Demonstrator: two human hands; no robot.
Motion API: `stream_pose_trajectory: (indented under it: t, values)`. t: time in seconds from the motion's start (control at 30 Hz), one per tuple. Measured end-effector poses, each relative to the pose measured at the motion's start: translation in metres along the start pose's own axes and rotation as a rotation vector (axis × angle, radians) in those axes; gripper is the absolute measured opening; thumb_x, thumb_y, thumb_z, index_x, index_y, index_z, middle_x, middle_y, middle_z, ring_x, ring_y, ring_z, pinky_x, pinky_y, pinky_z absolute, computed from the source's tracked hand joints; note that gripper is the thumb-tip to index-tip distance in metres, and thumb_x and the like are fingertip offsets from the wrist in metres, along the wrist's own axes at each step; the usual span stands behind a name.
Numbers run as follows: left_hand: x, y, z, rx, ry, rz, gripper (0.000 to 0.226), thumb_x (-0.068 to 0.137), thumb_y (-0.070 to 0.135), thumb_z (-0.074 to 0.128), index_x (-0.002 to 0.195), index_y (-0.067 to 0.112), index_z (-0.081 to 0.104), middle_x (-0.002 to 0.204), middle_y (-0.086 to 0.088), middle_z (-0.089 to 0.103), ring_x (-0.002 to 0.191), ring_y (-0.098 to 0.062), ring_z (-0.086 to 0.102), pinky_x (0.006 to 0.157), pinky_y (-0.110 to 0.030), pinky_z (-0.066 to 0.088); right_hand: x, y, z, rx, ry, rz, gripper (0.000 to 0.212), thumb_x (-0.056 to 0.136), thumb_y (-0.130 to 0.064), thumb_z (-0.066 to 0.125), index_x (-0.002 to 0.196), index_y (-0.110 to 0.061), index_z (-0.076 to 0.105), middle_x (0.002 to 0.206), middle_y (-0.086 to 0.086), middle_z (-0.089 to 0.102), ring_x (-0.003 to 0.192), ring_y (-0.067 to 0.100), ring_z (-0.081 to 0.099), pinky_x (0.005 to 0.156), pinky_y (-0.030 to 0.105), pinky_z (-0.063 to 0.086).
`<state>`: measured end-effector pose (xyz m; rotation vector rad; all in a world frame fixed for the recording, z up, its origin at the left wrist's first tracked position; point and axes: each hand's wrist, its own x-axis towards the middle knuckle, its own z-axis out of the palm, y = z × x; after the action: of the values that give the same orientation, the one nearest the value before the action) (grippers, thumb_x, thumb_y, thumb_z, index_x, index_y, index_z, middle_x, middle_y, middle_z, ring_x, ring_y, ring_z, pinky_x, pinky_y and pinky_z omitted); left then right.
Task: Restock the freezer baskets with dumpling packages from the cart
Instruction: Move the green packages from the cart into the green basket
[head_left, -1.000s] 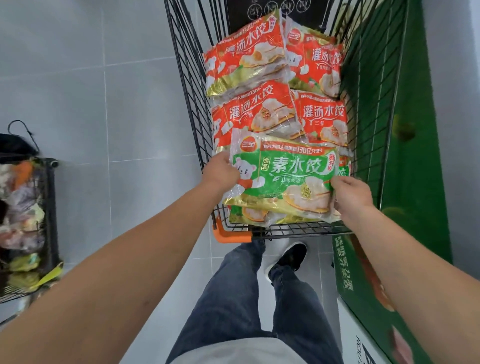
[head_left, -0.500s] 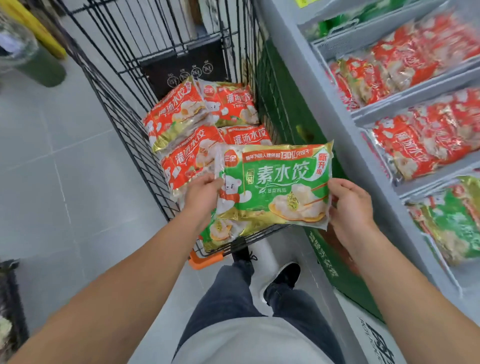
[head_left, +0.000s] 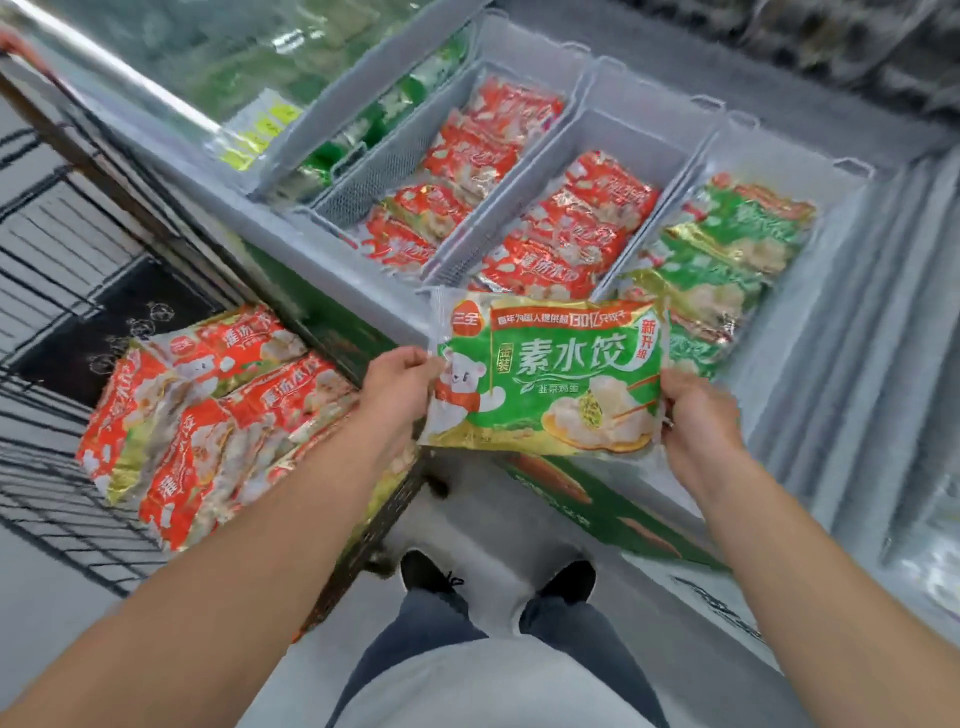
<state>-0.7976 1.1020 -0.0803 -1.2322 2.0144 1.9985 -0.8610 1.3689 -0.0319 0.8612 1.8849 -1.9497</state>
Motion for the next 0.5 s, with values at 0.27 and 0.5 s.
stream_pose_trajectory:
  t: [0.27,0.5]
  values:
    - [0.006,0.053,0.139,0.279,-0.055,0.183,0.031,0.087,0.015,0.069,0.057,0.014,0.06,0.056,-0.005,0.055,0.06,-0.019,0.05,0.061,-0.031,0.037,0.08,-0.022,-0.093,-0.142,0.138,-0.036,0.018,0.09,-0.018,0.06,0.075,-0.018,0.072,0.091,0.004,0.076,0.092,0.026,0.071,0.083,0.047,0.059]
    - [0.049,0.068,0.213,0.409,-0.117,0.15,0.036,0.082,0.011,0.072,0.049,0.02,0.061,0.053,0.006,0.055,0.061,-0.019,0.05,0.061,-0.027,0.038,0.124,-0.019,-0.104,-0.106,0.247,0.053,0.029,0.09,-0.007,0.055,0.066,-0.016,0.069,0.086,0.007,0.074,0.082,0.024,0.07,0.075,0.042,0.057]
